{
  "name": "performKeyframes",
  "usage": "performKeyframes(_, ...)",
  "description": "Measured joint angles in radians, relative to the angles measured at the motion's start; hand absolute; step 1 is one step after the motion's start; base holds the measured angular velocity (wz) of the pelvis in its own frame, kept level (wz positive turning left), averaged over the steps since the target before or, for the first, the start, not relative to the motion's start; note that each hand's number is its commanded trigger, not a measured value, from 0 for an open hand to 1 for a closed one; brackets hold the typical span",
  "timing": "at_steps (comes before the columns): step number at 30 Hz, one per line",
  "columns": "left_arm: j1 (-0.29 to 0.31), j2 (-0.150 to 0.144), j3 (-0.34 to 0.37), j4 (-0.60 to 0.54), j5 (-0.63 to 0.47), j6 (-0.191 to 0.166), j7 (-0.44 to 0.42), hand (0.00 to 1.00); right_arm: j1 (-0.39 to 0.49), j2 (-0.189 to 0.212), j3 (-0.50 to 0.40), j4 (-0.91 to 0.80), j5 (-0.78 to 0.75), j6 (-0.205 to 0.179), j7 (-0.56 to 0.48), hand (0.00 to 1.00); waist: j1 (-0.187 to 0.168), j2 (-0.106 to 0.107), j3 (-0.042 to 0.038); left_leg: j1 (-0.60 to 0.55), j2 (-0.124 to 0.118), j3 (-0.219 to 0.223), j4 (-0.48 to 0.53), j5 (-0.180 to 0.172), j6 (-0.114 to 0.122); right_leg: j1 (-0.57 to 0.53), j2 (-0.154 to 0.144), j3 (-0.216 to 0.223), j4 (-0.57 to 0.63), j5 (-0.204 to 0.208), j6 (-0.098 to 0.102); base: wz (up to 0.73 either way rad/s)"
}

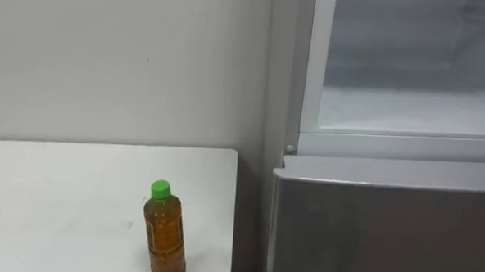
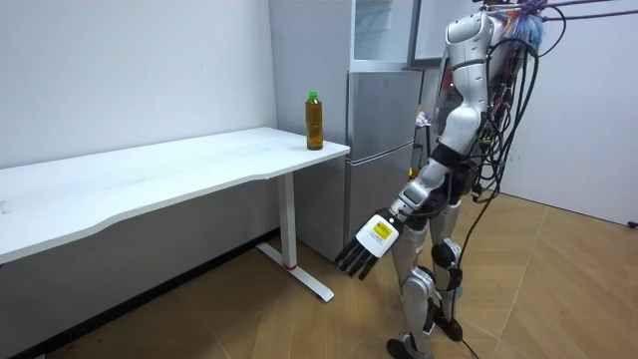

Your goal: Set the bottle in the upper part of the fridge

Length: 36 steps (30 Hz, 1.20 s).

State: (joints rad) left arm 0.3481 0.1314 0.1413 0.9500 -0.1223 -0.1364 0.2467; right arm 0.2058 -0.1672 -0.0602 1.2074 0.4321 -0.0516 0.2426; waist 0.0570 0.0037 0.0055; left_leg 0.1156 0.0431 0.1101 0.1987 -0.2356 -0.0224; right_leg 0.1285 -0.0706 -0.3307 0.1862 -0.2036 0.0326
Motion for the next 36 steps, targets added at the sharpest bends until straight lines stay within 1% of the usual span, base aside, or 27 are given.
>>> performKeyframes(2, -0.005, 0.001, -0.019, 0.026, 0.0, 0.022, -0.016, 0.0, -0.002, 0.0, 0.002, 0.002, 0.002, 0.002, 0.0, 0.0, -0.002, 0.0, -0.0003, 0.002, 0.0, 0.0, 0.0, 0.0, 0.0, 0.0, 0.0, 0.001, 0.001, 0.0, 0.0, 0.0)
performKeyframes(5, -0.008, 0.0, -0.049, 0.04, 0.0, 0.031, -0.045, 0.0, -0.009, 0.0, 0.01, 0.0, 0.009, 0.003, 0.0, 0.0, -0.005, -0.001, 0.0, 0.005, 0.0, 0.0, 0.003, 0.0, 0.0, -0.001, -0.001, 0.004, 0.003, 0.0, 0.0, 0.0)
performKeyframes(8, -0.017, -0.006, -0.05, 0.057, 0.002, 0.038, -0.084, 0.0, -0.01, 0.003, 0.02, -0.008, 0.012, 0.002, 0.0, 0.0, -0.006, -0.004, -0.0001, -0.001, 0.0, 0.004, 0.007, 0.0, 0.0, -0.005, -0.001, 0.011, 0.003, -0.001, 0.0, -0.05)
performKeyframes(11, -0.025, -0.006, -0.051, 0.057, 0.007, 0.038, -0.113, 0.0, -0.02, 0.002, 0.036, -0.018, 0.008, 0.001, 0.0, 0.0, -0.004, -0.006, 0.0, 0.0, 0.002, 0.017, 0.006, 0.0, 0.0, -0.013, 0.0, 0.024, 0.005, -0.004, 0.0, -0.11)
performKeyframes(16, -0.04, -0.005, -0.067, 0.071, 0.007, 0.036, -0.144, 0.0, -0.031, 0.003, 0.058, -0.068, 0.008, -0.005, 0.001, 0.0, -0.004, -0.006, -0.0003, 0.001, 0.002, 0.025, 0.006, 0.0, 0.0, -0.015, 0.001, 0.028, 0.004, 0.0, 0.0, -0.05)
performKeyframes(20, -0.053, -0.003, -0.071, 0.11, 0.006, 0.025, -0.151, 0.0, -0.047, 0.003, 0.084, -0.099, 0.007, -0.034, 0.025, 0.0, -0.007, -0.003, 0.0002, 0.0, 0.002, 0.025, 0.006, 0.0, 0.0, -0.014, 0.001, 0.027, 0.0, 0.001, 0.0, 0.0)
performKeyframes(22, -0.052, -0.001, -0.087, 0.11, 0.006, 0.025, -0.156, 0.0, -0.049, 0.003, 0.095, -0.115, 0.008, -0.035, 0.035, 0.0, -0.006, -0.001, 0.0, 0.0, 0.002, 0.025, 0.006, 0.0, 0.0, -0.014, 0.001, 0.026, 0.0, 0.001, 0.0, 0.0)
performKeyframes(24, -0.05, -0.001, -0.089, 0.109, 0.006, 0.024, -0.167, 0.0, -0.047, 0.004, 0.104, -0.138, 0.007, -0.036, 0.042, 0.0, -0.007, 0.002, 0.0007, -0.001, 0.002, 0.025, 0.006, 0.0, 0.0, -0.011, 0.001, 0.026, 0.001, 0.002, 0.001, 0.0)
performKeyframes(25, -0.052, -0.002, -0.089, 0.109, 0.006, 0.024, -0.171, 0.0, -0.045, 0.005, 0.108, -0.162, 0.002, -0.036, 0.047, 0.0, -0.008, 0.005, 0.0014, -0.003, 0.002, 0.025, 0.006, 0.0, 0.0, -0.012, 0.001, 0.026, 0.0, 0.002, 0.001, 0.0)
performKeyframes(28, -0.046, -0.002, -0.089, 0.108, 0.008, 0.021, -0.188, 0.0, -0.036, 0.005, 0.108, -0.258, -0.002, -0.042, 0.084, 0.0, -0.019, 0.007, -0.0009, -0.017, 0.003, 0.025, 0.006, 0.0, 0.0, -0.027, 0.001, 0.026, 0.004, 0.002, 0.0, 0.0)
performKeyframes(30, -0.047, 0.003, -0.088, 0.108, 0.008, 0.021, -0.213, 0.0, -0.024, 0.004, 0.11, -0.328, -0.006, -0.062, 0.12, 0.0, -0.024, 0.003, -0.0032, -0.023, 0.003, 0.025, 0.006, 0.0, 0.0, -0.037, 0.001, 0.027, 0.008, 0.002, 0.0, 0.0)
performKeyframes(32, -0.056, 0.004, -0.086, 0.107, 0.009, 0.021, -0.226, 0.0, -0.022, 0.004, 0.118, -0.364, -0.007, -0.062, 0.132, 0.0, -0.024, 0.002, -0.0043, -0.033, 0.002, 0.027, 0.009, 0.0, 0.0, -0.043, -0.001, 0.027, 0.02, 0.002, 0.0, -0.04)
performKeyframes(33, -0.065, 0.007, -0.085, 0.107, 0.014, 0.021, -0.237, 0.0, -0.021, 0.004, 0.119, -0.407, -0.009, -0.058, 0.135, 0.0, -0.023, 0.004, -0.0008, -0.039, 0.002, 0.03, 0.014, 0.0, 0.0, -0.049, -0.002, 0.028, 0.025, 0.002, 0.0, -0.04)
performKeyframes(34, -0.067, 0.009, -0.085, 0.108, 0.018, 0.021, -0.241, 0.0, -0.02, 0.003, 0.119, -0.435, -0.009, -0.056, 0.137, 0.0, -0.022, 0.008, 0.0006, -0.041, 0.003, 0.031, 0.017, 0.0, 0.0, -0.052, -0.003, 0.03, 0.028, 0.002, 0.0, -0.06)
performKeyframes(35, -0.069, 0.013, -0.086, 0.107, 0.018, 0.021, -0.253, 0.0, -0.016, 0.001, 0.119, -0.505, -0.007, -0.053, 0.142, 0.0, -0.023, 0.005, 0.0045, -0.044, 0.003, 0.035, 0.017, 0.0, 0.0, -0.06, -0.003, 0.031, 0.034, 0.002, 0.0, -0.05)
performKeyframes(36, -0.07, 0.015, -0.086, 0.106, 0.018, 0.022, -0.26, 0.0, -0.013, -0.001, 0.12, -0.545, -0.005, -0.049, 0.144, 0.0, -0.023, 0.004, 0.0052, -0.045, 0.003, 0.038, 0.017, 0.0, 0.0, -0.061, -0.004, 0.032, 0.034, 0.002, 0.0, -0.08)
